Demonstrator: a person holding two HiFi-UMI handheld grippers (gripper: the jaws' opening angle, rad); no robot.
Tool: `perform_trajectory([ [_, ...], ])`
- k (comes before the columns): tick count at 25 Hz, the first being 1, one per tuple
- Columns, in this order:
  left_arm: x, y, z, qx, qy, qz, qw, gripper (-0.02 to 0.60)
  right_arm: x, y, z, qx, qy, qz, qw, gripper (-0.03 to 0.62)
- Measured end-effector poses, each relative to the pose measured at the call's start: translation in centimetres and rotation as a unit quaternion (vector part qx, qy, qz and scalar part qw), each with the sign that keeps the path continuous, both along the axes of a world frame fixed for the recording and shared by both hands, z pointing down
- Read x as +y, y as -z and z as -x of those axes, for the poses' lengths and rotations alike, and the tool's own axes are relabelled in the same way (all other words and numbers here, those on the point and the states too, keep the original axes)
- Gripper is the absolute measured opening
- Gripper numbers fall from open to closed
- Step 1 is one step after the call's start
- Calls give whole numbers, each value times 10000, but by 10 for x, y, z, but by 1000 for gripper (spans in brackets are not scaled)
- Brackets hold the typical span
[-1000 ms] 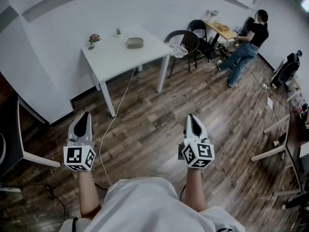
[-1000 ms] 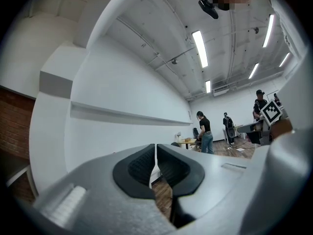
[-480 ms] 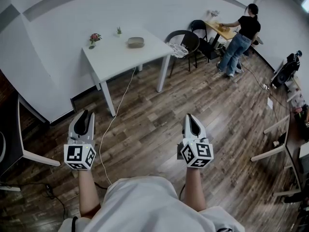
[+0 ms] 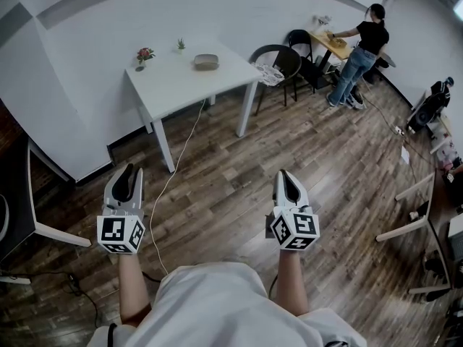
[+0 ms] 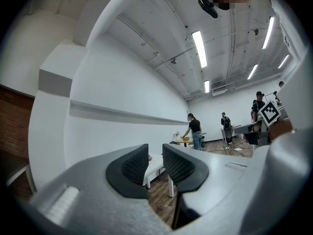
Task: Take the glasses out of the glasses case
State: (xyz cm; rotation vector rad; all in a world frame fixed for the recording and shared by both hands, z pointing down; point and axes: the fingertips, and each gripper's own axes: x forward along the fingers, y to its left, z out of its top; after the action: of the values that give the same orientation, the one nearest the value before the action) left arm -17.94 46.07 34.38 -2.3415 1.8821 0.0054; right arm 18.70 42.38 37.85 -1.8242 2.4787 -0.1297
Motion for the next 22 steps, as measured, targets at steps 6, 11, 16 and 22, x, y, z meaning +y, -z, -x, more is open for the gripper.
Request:
perform_trajectory([
  [6,3,-5,7,68,-29,44,10000,87,7,-4,6,34,-22,60,10000,3],
  [11,0,-12,7,92,-30,70,9999,87,3,-5,3,-57,-75,45,9999,3],
  [16,-13,-16,7,98,-37,111,9999,87,-10,-8,4,-166,-54,42,9998,3],
  [22,-48,-13,-3,-9,-48,129,9999,87,-45,-7,-5,-191,-33,24,9998,3],
])
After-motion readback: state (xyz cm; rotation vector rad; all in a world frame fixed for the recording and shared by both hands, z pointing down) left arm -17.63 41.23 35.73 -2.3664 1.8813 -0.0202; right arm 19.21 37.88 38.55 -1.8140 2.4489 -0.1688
